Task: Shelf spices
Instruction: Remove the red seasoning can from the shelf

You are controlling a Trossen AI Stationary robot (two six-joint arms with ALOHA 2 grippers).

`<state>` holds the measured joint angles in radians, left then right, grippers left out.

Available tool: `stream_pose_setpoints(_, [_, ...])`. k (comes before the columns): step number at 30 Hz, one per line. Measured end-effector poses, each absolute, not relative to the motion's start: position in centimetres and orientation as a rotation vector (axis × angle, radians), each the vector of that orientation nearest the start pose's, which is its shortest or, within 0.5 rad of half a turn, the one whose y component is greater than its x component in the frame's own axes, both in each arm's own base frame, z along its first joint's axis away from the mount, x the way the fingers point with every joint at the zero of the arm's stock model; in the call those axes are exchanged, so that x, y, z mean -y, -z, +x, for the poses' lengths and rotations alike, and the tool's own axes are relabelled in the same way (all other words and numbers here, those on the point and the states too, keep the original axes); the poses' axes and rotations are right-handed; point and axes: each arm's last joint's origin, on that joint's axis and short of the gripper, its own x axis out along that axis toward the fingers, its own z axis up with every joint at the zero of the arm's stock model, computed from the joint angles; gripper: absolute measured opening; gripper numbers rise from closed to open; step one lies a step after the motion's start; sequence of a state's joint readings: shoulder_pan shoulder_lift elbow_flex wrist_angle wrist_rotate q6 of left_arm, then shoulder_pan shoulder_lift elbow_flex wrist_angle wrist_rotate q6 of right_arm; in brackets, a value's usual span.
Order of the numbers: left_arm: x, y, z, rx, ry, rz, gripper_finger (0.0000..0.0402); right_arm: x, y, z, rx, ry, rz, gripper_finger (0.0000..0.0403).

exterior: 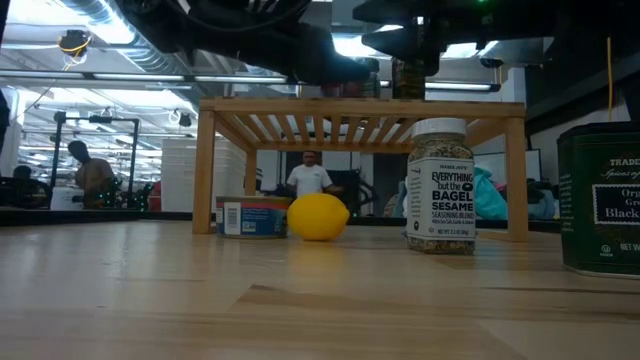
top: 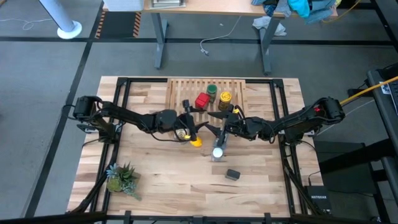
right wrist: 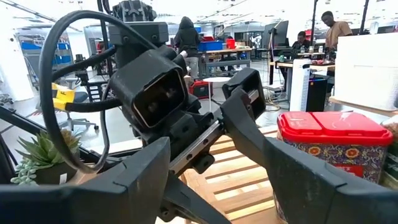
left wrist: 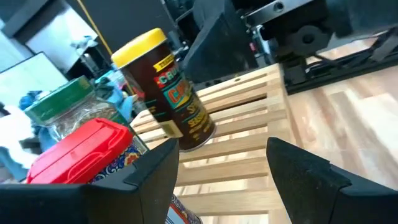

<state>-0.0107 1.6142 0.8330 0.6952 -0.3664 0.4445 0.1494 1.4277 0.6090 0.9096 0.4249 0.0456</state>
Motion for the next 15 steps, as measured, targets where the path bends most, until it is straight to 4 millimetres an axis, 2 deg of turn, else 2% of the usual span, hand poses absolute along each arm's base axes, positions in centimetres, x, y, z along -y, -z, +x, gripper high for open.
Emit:
stream_pose_setpoints(7, [-0.1,-22.9,34.1,-0.189,-0.407,0.490,0.0237,-4.6,-23.6,28.3,0.087,0.262,0.027,0.0259])
stream_pose_setpoints(15, [0.3,-22.9,33.9,-0.232,-0.547,0.527,0.0237,-6.5,-23.5,27.5,0.047,0.456,-0.101,0.0259])
